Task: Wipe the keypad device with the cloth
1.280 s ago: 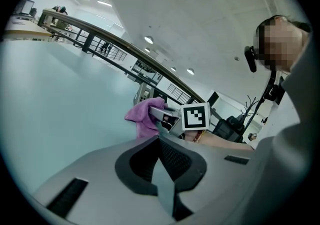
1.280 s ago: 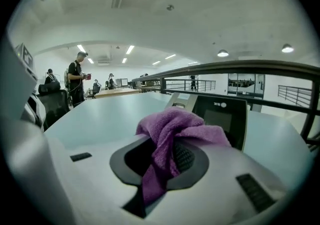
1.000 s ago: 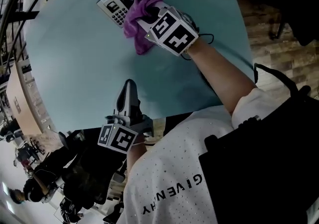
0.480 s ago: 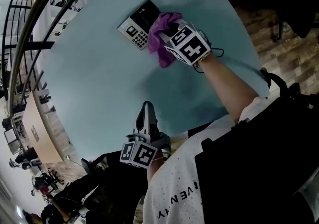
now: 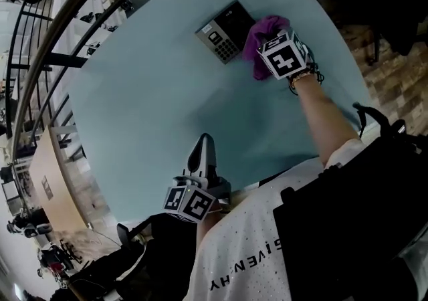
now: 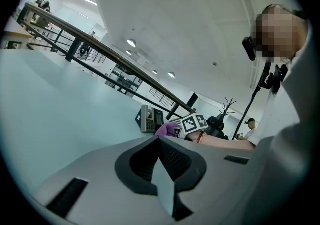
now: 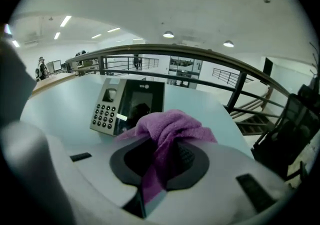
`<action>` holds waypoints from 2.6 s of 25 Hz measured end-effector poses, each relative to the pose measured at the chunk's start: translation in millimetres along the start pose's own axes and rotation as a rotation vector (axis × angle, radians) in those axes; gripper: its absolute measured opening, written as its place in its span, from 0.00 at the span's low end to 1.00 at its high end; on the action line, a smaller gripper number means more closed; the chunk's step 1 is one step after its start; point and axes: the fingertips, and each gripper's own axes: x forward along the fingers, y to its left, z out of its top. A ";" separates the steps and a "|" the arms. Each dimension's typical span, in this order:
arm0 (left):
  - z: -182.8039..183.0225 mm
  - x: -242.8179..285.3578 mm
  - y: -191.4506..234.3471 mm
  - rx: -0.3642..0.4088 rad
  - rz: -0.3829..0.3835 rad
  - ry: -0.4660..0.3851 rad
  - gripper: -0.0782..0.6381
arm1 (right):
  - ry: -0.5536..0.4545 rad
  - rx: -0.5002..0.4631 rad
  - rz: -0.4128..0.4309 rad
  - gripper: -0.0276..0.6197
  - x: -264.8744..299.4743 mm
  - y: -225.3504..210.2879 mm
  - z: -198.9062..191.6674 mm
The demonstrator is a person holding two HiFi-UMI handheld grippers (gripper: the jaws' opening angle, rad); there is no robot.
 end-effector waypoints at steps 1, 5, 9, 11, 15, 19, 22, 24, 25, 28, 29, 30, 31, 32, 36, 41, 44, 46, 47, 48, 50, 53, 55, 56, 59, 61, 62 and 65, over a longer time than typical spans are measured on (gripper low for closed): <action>3.3 -4.1 5.1 0.001 -0.006 0.001 0.11 | -0.020 0.024 0.013 0.14 -4.2 6.7 6.3; 14.2 -12.7 28.6 -0.011 -0.030 -0.007 0.11 | -0.233 0.150 0.331 0.13 -24.0 86.8 70.7; 19.6 -26.6 48.9 -0.018 -0.050 -0.006 0.11 | -0.253 0.097 0.465 0.13 -17.7 167.3 102.7; 21.1 -34.3 56.3 -0.016 -0.053 0.001 0.11 | -0.222 0.049 0.436 0.14 -3.9 186.0 108.1; 22.1 -46.4 76.1 -0.031 -0.026 0.003 0.11 | -0.200 0.036 0.370 0.14 20.8 186.8 118.1; 26.1 -51.9 92.7 -0.040 -0.011 0.001 0.11 | -0.210 0.091 0.365 0.14 27.7 185.1 118.8; 31.6 -49.7 100.3 -0.032 -0.031 -0.003 0.11 | -0.180 0.093 0.361 0.14 27.8 188.9 107.8; 35.2 -46.9 101.6 -0.025 -0.042 -0.004 0.11 | -0.157 0.091 0.357 0.14 27.2 190.6 97.0; 36.7 -45.5 101.4 -0.020 -0.044 -0.005 0.11 | -0.150 0.090 0.357 0.14 26.7 191.5 92.4; 39.0 -40.6 98.7 -0.012 -0.045 -0.007 0.11 | -0.127 0.078 0.363 0.14 25.9 194.4 80.2; 38.9 -38.9 97.2 -0.013 -0.046 -0.003 0.11 | -0.119 0.075 0.366 0.14 25.7 195.0 75.9; 38.3 -37.3 95.9 -0.014 -0.049 0.001 0.11 | -0.110 0.076 0.369 0.14 25.6 195.7 71.5; 37.3 -35.9 94.9 -0.014 -0.052 0.006 0.11 | -0.100 0.080 0.373 0.14 25.4 196.4 66.9; 36.2 -34.7 94.2 -0.014 -0.054 0.011 0.11 | -0.087 0.085 0.378 0.14 25.1 197.2 62.1; 34.9 -29.9 87.2 -0.015 -0.052 0.024 0.11 | -0.056 0.095 0.409 0.14 22.9 200.1 46.6; 25.9 -22.6 72.7 -0.011 -0.049 0.028 0.11 | -0.017 0.102 0.465 0.14 22.0 204.4 23.9; 19.9 -14.5 56.0 -0.021 -0.040 0.023 0.11 | 0.017 0.078 0.496 0.14 21.9 208.4 14.2; 15.5 -9.1 42.2 -0.025 -0.033 0.022 0.11 | 0.011 0.053 0.538 0.14 16.0 210.7 20.8; 12.6 -6.5 36.6 -0.026 -0.027 0.023 0.11 | -0.020 0.039 0.564 0.14 10.7 211.1 31.0; 9.0 -3.6 31.9 -0.027 -0.020 0.024 0.11 | -0.066 0.018 0.586 0.14 4.3 210.0 45.5; -1.2 2.8 23.5 -0.033 -0.003 0.024 0.11 | -0.171 -0.043 0.615 0.14 -9.7 202.3 79.3; -15.1 10.6 6.3 -0.054 0.026 0.012 0.11 | -0.301 -0.156 0.615 0.14 -25.0 182.1 129.7; -17.9 14.3 -7.5 -0.061 0.042 0.005 0.11 | -0.350 -0.210 0.601 0.14 -25.4 169.9 161.5; -17.9 15.1 -13.7 -0.062 0.050 0.004 0.11 | -0.355 -0.233 0.597 0.14 -22.0 165.6 173.8; -18.5 11.5 -21.0 -0.058 0.083 -0.012 0.11 | -0.305 -0.305 0.565 0.14 0.4 154.1 189.2; -21.8 7.1 -19.9 -0.065 0.117 -0.024 0.11 | -0.257 -0.365 0.512 0.14 19.3 142.0 185.4; -23.9 5.2 -19.9 -0.070 0.134 -0.027 0.11 | -0.228 -0.406 0.482 0.14 28.1 134.8 179.8; -28.2 1.7 -25.2 -0.077 0.177 -0.024 0.11 | -0.166 -0.511 0.418 0.14 42.6 114.5 159.0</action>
